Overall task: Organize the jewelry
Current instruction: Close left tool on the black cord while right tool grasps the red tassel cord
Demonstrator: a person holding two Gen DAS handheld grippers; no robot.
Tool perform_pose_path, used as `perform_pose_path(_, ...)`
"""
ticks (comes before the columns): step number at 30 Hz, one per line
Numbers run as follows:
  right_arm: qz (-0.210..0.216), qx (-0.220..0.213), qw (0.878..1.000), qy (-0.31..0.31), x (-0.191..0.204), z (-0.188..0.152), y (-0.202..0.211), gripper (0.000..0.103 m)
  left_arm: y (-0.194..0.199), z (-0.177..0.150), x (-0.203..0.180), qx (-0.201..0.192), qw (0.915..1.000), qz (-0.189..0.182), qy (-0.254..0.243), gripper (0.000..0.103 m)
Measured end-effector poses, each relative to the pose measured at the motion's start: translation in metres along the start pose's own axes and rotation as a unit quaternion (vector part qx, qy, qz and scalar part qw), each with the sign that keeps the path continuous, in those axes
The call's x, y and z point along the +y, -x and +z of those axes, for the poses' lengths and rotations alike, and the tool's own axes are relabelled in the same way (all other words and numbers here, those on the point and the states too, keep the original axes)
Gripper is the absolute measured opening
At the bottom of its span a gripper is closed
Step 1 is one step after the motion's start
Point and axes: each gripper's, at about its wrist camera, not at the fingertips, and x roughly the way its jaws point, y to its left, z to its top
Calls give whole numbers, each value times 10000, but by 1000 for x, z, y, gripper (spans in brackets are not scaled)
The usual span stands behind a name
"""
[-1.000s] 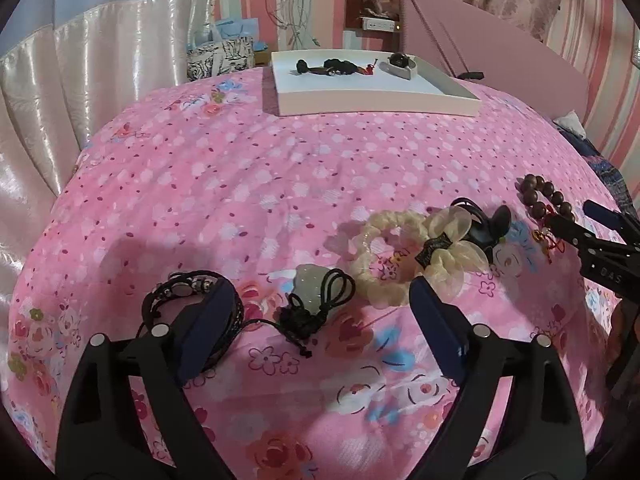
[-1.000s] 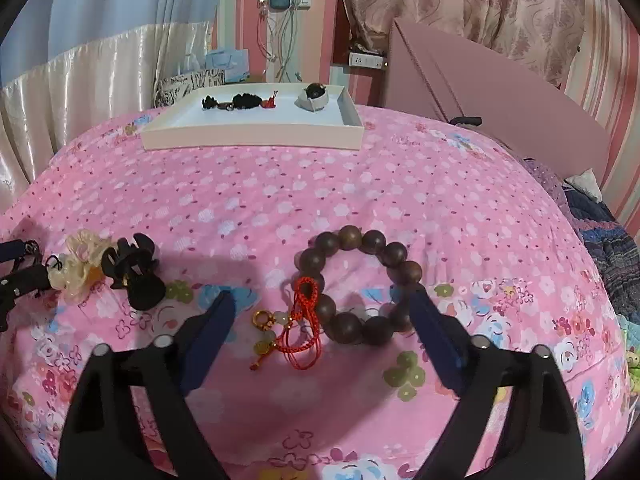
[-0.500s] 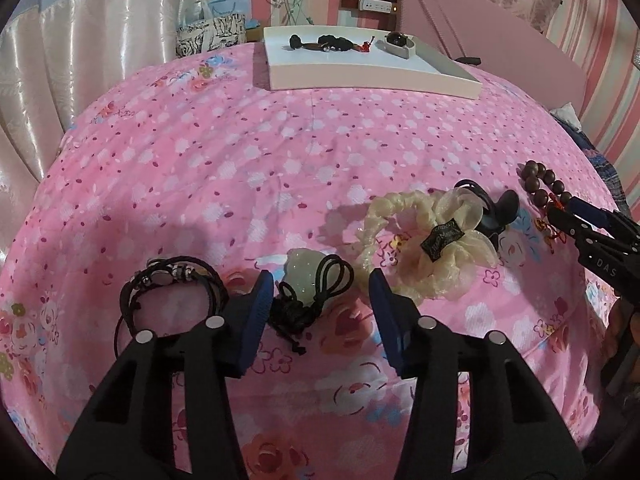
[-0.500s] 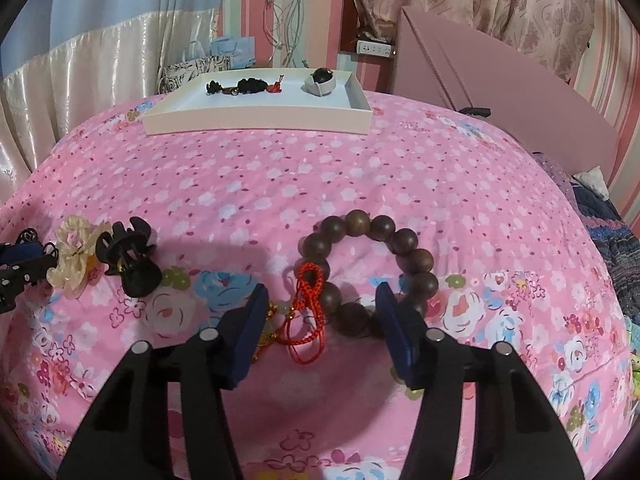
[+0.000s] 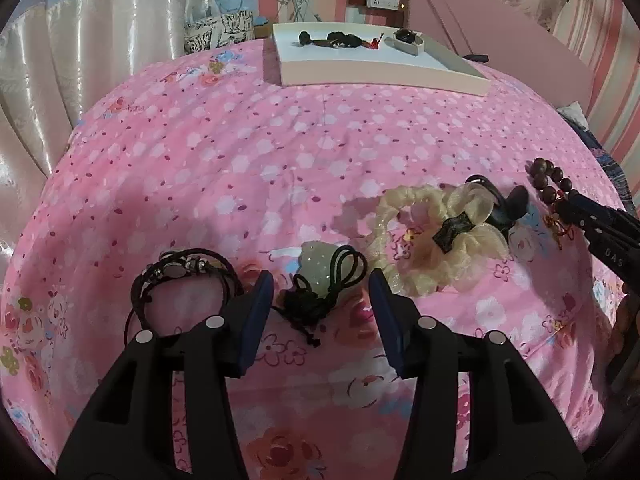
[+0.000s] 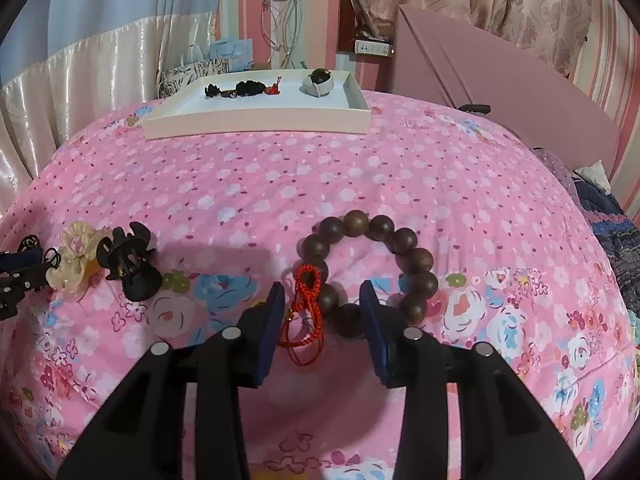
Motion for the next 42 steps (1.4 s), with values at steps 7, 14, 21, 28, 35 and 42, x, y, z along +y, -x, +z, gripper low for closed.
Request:
perform_pose_path(7, -11, 16, 9999, 141, 6, 0, -3, 19, -3, -1, -3, 51, 10000, -26, -58, 46)
perform_pose_path(14, 43, -74, 9999, 68, 2, 0, -2, 10, -4, -1, -4, 85, 9999, 5, -102, 44)
perform_pose_path(21, 146, -111, 9998, 49, 1, 1, -1, 8, -3, -1, 3, 79, 10000, -32, 40, 44)
perform_pose_path(28, 224, -107, 9997, 4, 0, 1, -2, 8, -8, -3, 1, 147, 9999, 81, -35, 44)
perform_pose_path(35, 199, -120, 9997, 7, 1, 1, -2, 6, -8, -3, 2, 186, 9998, 113, -50, 25)
perform_pose_path(42, 243, -173, 9995, -60, -1, 1, 1, 5, -5, -4, 4, 151, 9998, 150, -18, 22)
